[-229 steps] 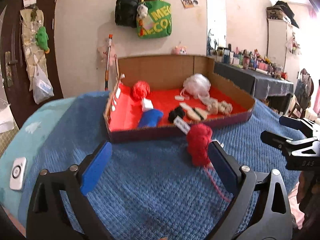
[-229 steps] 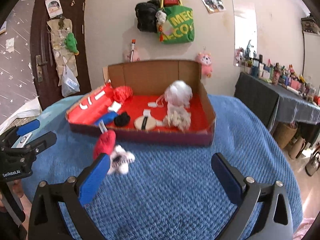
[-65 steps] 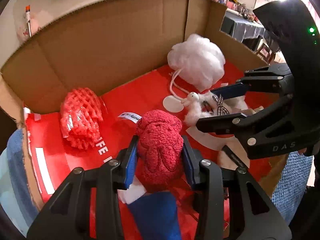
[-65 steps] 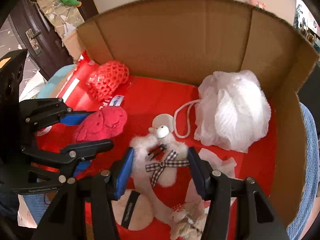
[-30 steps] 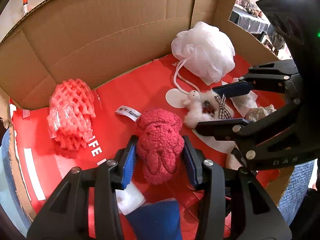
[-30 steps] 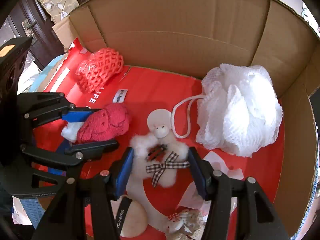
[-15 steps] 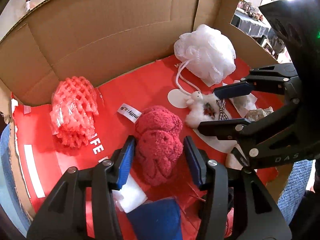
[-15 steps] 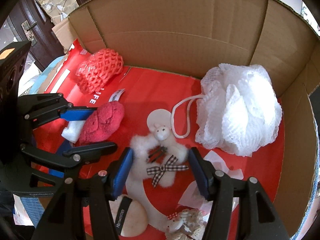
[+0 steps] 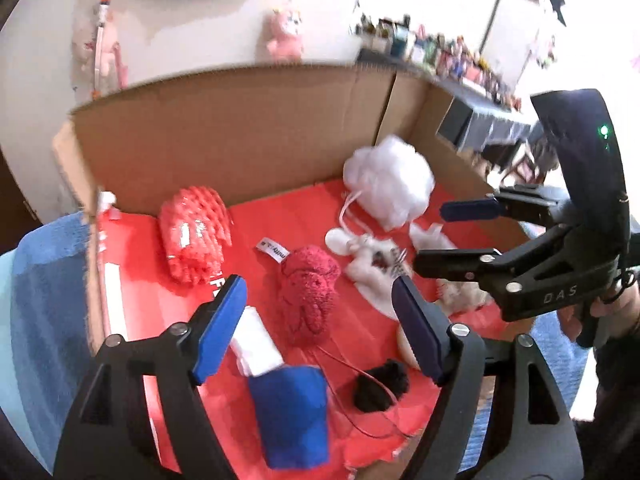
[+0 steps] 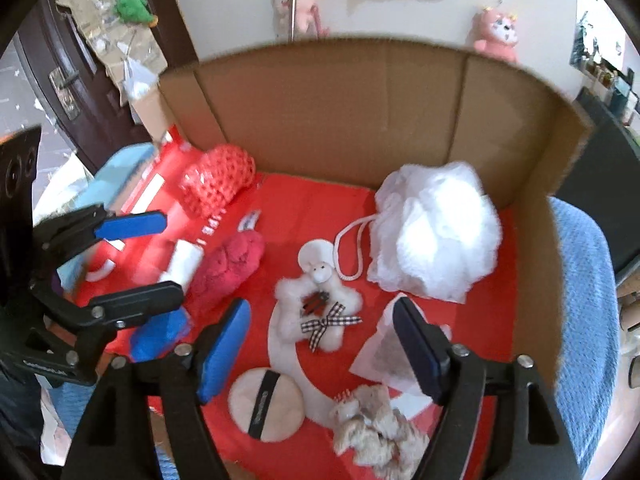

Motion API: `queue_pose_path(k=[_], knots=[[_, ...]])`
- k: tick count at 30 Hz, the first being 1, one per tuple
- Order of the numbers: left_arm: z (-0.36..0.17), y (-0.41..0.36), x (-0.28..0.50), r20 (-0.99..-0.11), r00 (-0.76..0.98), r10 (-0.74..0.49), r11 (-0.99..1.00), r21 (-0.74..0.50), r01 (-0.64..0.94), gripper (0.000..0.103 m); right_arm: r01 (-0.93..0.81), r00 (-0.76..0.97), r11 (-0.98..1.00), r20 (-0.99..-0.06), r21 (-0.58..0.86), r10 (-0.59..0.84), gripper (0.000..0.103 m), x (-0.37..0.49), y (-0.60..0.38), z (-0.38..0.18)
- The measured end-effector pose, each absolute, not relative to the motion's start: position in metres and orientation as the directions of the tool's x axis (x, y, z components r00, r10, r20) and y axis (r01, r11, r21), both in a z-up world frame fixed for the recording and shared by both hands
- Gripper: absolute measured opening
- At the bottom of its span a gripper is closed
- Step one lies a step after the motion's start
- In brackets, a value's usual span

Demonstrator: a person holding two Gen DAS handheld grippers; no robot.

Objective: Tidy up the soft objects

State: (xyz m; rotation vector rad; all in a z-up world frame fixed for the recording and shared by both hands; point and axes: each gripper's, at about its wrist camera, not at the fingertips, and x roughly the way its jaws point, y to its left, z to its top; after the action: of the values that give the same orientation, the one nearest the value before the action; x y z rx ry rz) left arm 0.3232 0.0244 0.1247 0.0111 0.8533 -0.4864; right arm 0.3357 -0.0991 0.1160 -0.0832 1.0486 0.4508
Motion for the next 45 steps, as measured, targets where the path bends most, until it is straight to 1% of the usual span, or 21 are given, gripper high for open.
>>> queue_pose_path(k=[4,5,6,8,11,15,20,26,31,33,35,40,45], knots=[[0.145,0.03,0.295,-0.646,0.65,-0.4,0.91,-0.196,0.365,0.084,-0.373,0.493,0.915,-0.803,0.153,0.336,0.089,0.31,-0.109,0.14],[0.148,0.032,0.287,-0.629,0.67,-0.394,0.915,-0.199,0.351,0.089,-0.367,0.515,0.918,-0.79,0.149,0.334,0.093,0.303,-0.112,0.146],[0.151,0.032,0.279,-0.612,0.69,-0.386,0.92,-0.198,0.338,0.09,-0.362,0.537,0.921,-0.776,0.142,0.331,0.098,0.295,-0.115,0.151],[0.159,0.03,0.264,-0.579,0.733,-0.357,0.933,-0.179,0.313,0.091,-0.351,0.586,0.929,-0.746,0.12,0.318,0.101,0.28,-0.119,0.161],[0.164,0.03,0.242,-0.527,0.789,-0.316,0.949,-0.159,0.273,0.1,-0.321,0.669,0.946,-0.694,0.051,0.265,0.103,0.254,-0.123,0.172],[0.161,0.031,0.219,-0.472,0.845,-0.252,0.967,-0.151,0.204,0.103,-0.282,0.754,0.959,-0.618,0.004,0.224,0.103,0.222,-0.122,0.175],[0.141,0.029,0.208,-0.433,0.887,-0.158,0.986,-0.113,0.12,0.103,-0.218,0.829,0.975,-0.536,-0.042,0.162,0.103,0.202,-0.118,0.16],[0.108,0.022,0.218,-0.45,0.886,-0.11,0.994,-0.071,0.087,0.103,-0.17,0.851,0.984,-0.513,-0.058,0.117,0.103,0.204,-0.114,0.127],[0.086,0.015,0.227,-0.488,0.869,-0.081,0.996,-0.02,0.082,0.103,-0.148,0.834,0.988,-0.543,-0.049,0.098,0.103,0.213,-0.115,0.106],[0.083,0.014,0.229,-0.51,0.856,-0.088,0.996,-0.025,0.088,0.103,-0.144,0.827,0.987,-0.557,-0.071,0.081,0.103,0.215,-0.113,0.1],[0.083,0.015,0.229,-0.509,0.857,-0.086,0.996,-0.025,0.085,0.103,-0.141,0.82,0.986,-0.569,-0.085,0.068,0.103,0.216,-0.112,0.096],[0.08,0.013,0.229,-0.52,0.85,-0.08,0.996,-0.016,0.083,0.103,-0.135,0.824,0.988,-0.562,-0.071,0.073,0.103,0.214,-0.115,0.095],[0.076,0.013,0.234,-0.544,0.836,-0.07,0.997,-0.014,0.075,0.103,-0.122,0.809,0.99,-0.584,-0.069,0.059,0.103,0.22,-0.118,0.09]])
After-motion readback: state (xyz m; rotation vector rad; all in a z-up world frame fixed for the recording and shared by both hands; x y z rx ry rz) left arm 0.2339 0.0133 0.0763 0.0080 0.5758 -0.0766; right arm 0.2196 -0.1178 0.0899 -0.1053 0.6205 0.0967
